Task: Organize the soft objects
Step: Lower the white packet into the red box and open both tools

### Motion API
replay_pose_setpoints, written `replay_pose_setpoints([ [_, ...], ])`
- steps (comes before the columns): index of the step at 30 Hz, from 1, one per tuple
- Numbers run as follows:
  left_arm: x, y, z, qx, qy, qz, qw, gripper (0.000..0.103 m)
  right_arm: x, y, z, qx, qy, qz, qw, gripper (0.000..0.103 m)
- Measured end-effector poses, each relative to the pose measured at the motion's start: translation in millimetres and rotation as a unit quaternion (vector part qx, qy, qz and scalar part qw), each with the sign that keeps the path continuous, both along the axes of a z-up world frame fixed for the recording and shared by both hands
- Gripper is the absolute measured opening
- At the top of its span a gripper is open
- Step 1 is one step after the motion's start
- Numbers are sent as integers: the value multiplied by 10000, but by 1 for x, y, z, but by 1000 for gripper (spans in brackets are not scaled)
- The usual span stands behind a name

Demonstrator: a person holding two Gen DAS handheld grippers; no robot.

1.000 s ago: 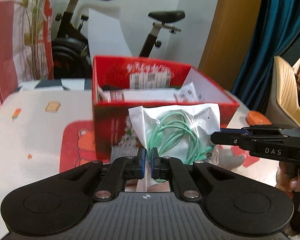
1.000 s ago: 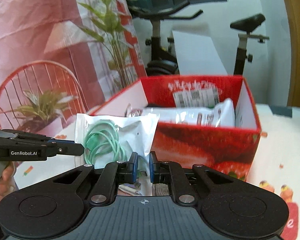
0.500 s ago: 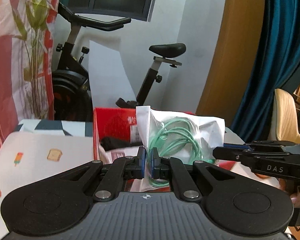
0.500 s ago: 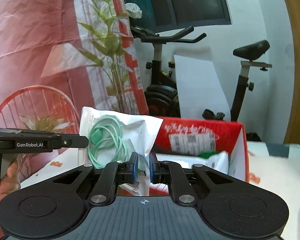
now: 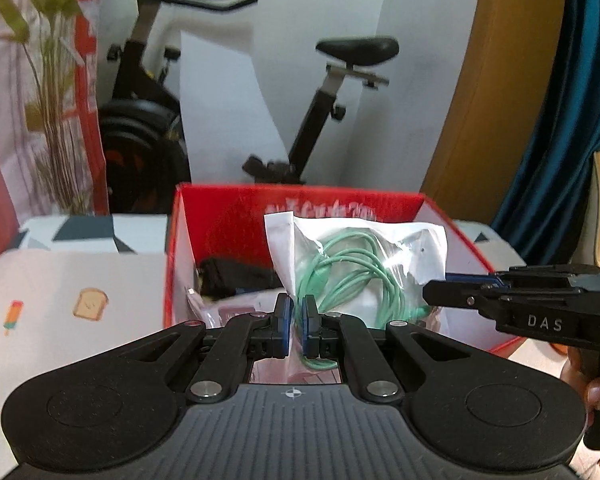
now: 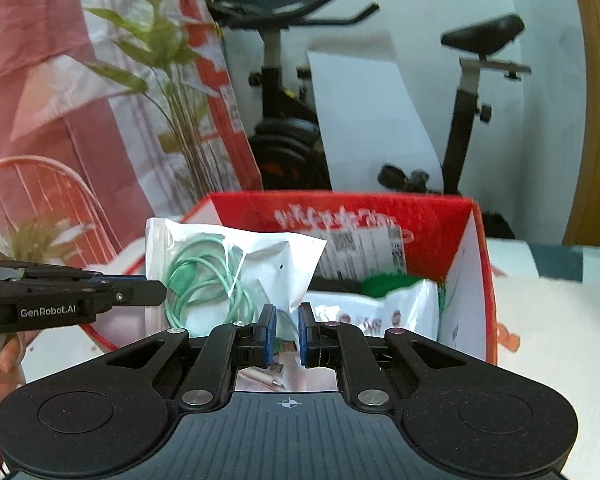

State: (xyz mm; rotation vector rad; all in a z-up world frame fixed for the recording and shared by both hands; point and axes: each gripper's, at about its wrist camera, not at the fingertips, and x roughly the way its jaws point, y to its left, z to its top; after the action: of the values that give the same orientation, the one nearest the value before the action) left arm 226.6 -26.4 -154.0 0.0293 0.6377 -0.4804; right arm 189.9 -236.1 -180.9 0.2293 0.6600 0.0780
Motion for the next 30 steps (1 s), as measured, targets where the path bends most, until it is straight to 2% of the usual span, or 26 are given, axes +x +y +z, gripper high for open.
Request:
replay_pose_setpoints([
  [8, 14, -8, -21, 350, 453, -64, 9983, 8, 14, -9, -26, 228, 505, -164, 9983, 11],
  [14, 18, -8, -23, 443, 461, -131, 9979, 9, 14, -16, -31, 280, 638, -319, 9971, 14],
  [25, 1, -4, -9, 369, 63, -64, 9993, 11, 2, -5, -20, -123, 507, -297, 9982, 14],
  [30, -14, 4, -3, 357, -88, 90, 9993, 13, -14, 7, -2, -540, 233, -221, 9980, 22],
])
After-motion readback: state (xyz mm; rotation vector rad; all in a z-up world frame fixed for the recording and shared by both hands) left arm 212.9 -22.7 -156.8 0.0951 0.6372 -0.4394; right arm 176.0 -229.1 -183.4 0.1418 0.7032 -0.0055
